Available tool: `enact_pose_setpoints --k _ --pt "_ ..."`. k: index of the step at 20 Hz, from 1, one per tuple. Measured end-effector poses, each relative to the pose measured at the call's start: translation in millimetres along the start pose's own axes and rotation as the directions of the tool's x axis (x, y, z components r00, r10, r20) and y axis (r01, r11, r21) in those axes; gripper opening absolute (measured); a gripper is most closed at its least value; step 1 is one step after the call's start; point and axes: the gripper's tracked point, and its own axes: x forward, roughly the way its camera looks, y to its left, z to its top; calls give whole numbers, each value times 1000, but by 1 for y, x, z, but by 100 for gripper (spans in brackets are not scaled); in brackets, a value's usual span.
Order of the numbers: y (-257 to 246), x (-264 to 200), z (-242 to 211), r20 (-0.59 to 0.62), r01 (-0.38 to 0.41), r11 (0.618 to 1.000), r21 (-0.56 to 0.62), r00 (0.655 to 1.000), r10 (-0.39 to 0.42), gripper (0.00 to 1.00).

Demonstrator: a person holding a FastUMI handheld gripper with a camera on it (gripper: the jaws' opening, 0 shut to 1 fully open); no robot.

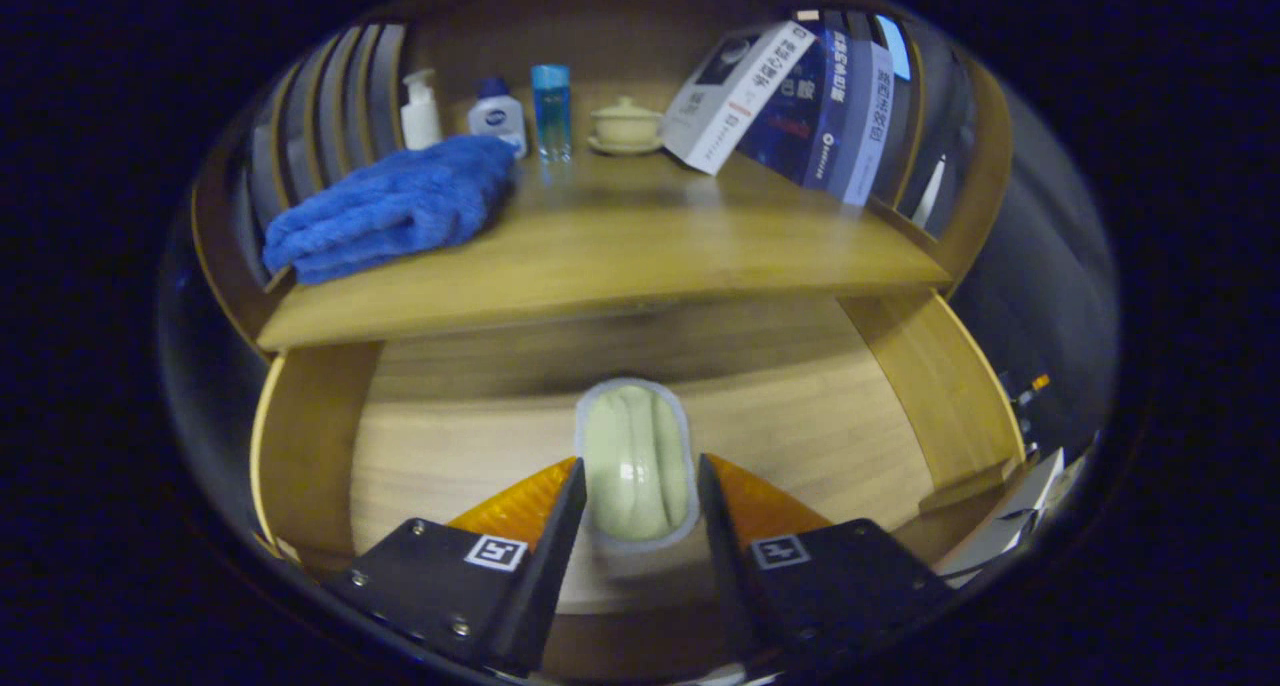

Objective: Pull open the drawer, take out the items inside it, and place them on the countertop above the cabinet.

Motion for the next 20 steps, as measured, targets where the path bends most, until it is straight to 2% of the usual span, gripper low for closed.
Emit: enact_pose_setpoints --k 2,4,6,7,10,13,14,15,20 --pt "8 3 0 -1 -29 999 -18 1000 29 66" --pt "3 1 -4 -16 -11 999 -50 1000 11 44" --pt "2 8 -6 1 -1 1000 -10 1000 1 21" --pt "-1 7 -9 10 8 999 40 1000 -8 21" --pt "4 -8 -9 61 -41 990 135 998 33 21" --pt "14 -32 3 153 -104 984 143 985 82 21" --pt "17 -41 9 189 -130 981 144 977 102 15" --pt "18 -50 14 220 -141 980 137 969 109 15" --pt "6 -107 45 351 -113 992 49 932 89 15"
